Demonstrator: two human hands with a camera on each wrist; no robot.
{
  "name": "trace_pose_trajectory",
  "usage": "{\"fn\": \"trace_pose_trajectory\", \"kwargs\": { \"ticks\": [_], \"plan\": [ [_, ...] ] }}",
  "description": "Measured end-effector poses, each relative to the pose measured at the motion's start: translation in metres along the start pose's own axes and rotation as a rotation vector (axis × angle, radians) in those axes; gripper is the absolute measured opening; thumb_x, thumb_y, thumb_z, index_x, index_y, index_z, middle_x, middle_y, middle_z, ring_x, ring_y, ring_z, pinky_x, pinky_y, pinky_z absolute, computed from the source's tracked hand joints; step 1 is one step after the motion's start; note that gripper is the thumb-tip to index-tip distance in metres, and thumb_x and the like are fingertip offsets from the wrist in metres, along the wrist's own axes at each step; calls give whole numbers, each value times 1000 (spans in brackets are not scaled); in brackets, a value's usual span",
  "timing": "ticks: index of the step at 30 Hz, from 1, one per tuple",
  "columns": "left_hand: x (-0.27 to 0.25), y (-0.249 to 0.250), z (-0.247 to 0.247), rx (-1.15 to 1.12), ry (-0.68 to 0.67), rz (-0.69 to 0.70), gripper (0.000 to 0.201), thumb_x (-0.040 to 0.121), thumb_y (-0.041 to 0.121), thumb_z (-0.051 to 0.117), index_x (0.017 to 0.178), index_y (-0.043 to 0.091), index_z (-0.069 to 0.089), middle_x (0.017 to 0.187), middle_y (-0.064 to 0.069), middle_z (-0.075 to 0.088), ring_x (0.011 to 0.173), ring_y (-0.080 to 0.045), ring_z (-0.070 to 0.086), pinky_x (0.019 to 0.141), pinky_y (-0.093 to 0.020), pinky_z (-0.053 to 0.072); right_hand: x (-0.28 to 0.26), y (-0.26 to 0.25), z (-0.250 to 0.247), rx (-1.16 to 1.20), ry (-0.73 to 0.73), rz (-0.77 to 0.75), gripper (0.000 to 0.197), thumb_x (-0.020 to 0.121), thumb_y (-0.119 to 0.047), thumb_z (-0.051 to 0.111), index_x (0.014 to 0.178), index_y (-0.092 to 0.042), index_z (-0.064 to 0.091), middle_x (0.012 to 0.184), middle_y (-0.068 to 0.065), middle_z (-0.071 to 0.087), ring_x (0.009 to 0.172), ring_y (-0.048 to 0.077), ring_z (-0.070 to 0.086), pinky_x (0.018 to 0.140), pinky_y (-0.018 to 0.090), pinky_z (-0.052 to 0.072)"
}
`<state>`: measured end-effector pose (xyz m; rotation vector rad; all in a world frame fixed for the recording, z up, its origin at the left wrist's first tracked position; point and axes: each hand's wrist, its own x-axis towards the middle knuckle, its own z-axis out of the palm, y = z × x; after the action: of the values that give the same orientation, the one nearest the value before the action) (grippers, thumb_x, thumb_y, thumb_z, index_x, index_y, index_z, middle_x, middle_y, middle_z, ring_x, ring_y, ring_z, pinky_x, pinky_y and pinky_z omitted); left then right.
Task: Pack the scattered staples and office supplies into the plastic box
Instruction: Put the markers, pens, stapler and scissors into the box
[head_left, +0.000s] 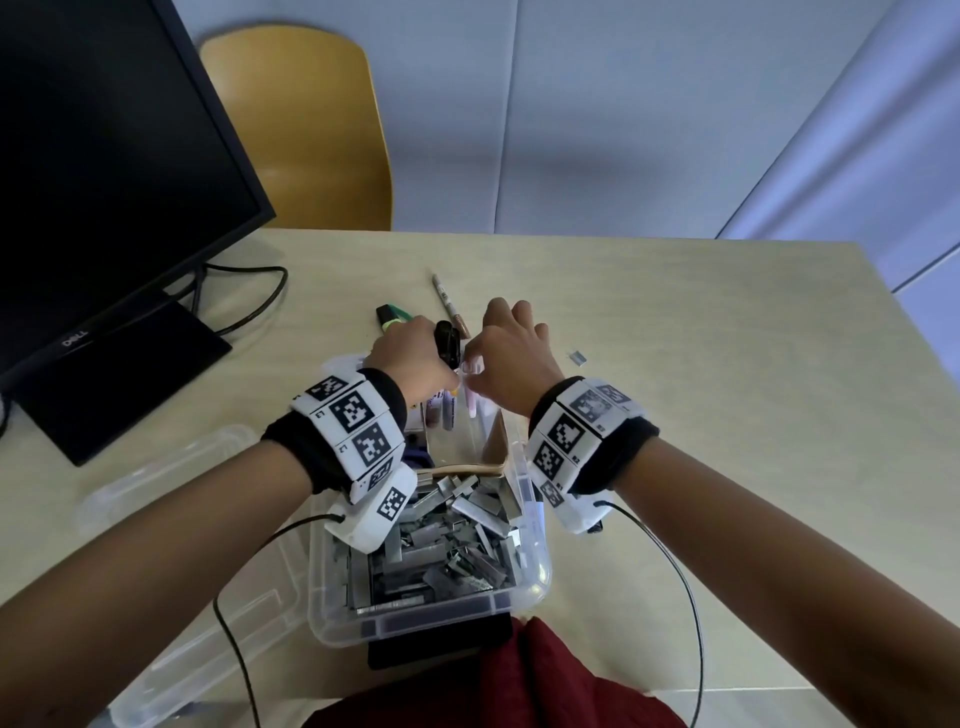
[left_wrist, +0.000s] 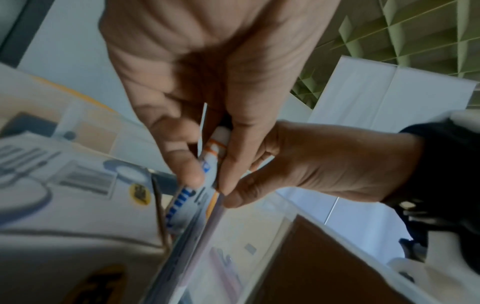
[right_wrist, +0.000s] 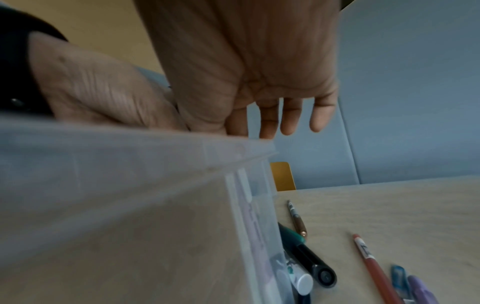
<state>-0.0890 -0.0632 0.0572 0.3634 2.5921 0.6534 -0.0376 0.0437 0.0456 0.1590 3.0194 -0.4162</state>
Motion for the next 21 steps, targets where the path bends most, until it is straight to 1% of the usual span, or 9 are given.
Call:
{"fn": "trace_pose_trajectory", "kwargs": {
  "ticks": [2, 6, 8, 10, 12, 14, 17, 19, 21],
  "plan": [
    [-1, 0, 1, -8, -18, 4, 26, 69, 13, 72, 90, 3, 59, 94, -17, 65, 89, -34, 64, 79, -39, 55, 1, -1, 1, -20, 1, 2, 21, 85, -27, 61, 103, -21, 69, 115, 5, 39, 111, 29, 31, 92, 41, 33],
    [-2, 0, 2, 10, -7, 26, 17, 70, 10, 71, 81, 3, 60, 81, -15, 62, 91, -29, 61, 77, -38, 56, 2, 0, 2, -43, -7, 1, 25, 83, -31, 63, 103, -17, 69, 121, 4, 39, 116, 28, 29, 94, 42, 31],
    [-1, 1, 2, 44, -6, 41, 16, 70, 10, 71, 75, 1, 58, 73, -12, 61, 85, -28, 62, 71, -36, 56, 2, 1, 2, -54, -10, -7, 27, 84, -33, 63, 104, -16, 68, 123, 4, 41, 117, 28, 29, 94, 42, 30],
    [0, 3, 2, 105, 3, 62, 21, 71, 9, 69, 63, 4, 50, 68, -11, 59, 76, -28, 63, 57, -31, 50, 2, 2, 2, -62, -7, -14, 27, 84, -33, 61, 103, -15, 68, 123, 3, 43, 118, 27, 30, 95, 43, 29],
    [0, 5, 0, 149, 28, 86, 29, 72, 10, 69, 58, 7, 43, 69, -11, 57, 74, -31, 64, 57, -32, 50, 1, 2, 3, -74, 1, -23, 27, 85, -32, 61, 103, -13, 68, 123, 3, 45, 118, 26, 30, 96, 44, 29],
    [-1, 7, -3, 205, 58, 104, 28, 74, 12, 71, 67, 4, 45, 80, -13, 54, 84, -35, 62, 65, -36, 50, 1, 3, 5, -91, 13, -30, 28, 85, -32, 61, 104, -12, 67, 123, 2, 47, 118, 25, 31, 96, 44, 29],
    [1, 9, -7, 245, 55, 112, 32, 77, 15, 73, 95, 0, 53, 101, -17, 54, 91, -35, 60, 72, -38, 53, 3, 3, 7, -103, 26, -32, 27, 86, -32, 60, 103, -12, 67, 122, 2, 49, 118, 25, 32, 97, 43, 29],
    [3, 10, -8, 247, 38, 148, 33, 76, 14, 74, 97, 2, 52, 104, -16, 53, 91, -32, 57, 70, -37, 48, 4, 3, 9, -116, 36, -36, 27, 87, -32, 59, 102, -11, 67, 121, 2, 51, 118, 25, 33, 97, 43, 29],
    [6, 10, -10, 247, 24, 209, 29, 75, 11, 74, 88, 7, 48, 100, -15, 55, 84, -27, 50, 67, -33, 38, 6, 3, 9, -121, 51, -37, 25, 88, -31, 57, 99, -10, 66, 120, 1, 51, 119, 24, 33, 98, 43, 28]
  ]
}}
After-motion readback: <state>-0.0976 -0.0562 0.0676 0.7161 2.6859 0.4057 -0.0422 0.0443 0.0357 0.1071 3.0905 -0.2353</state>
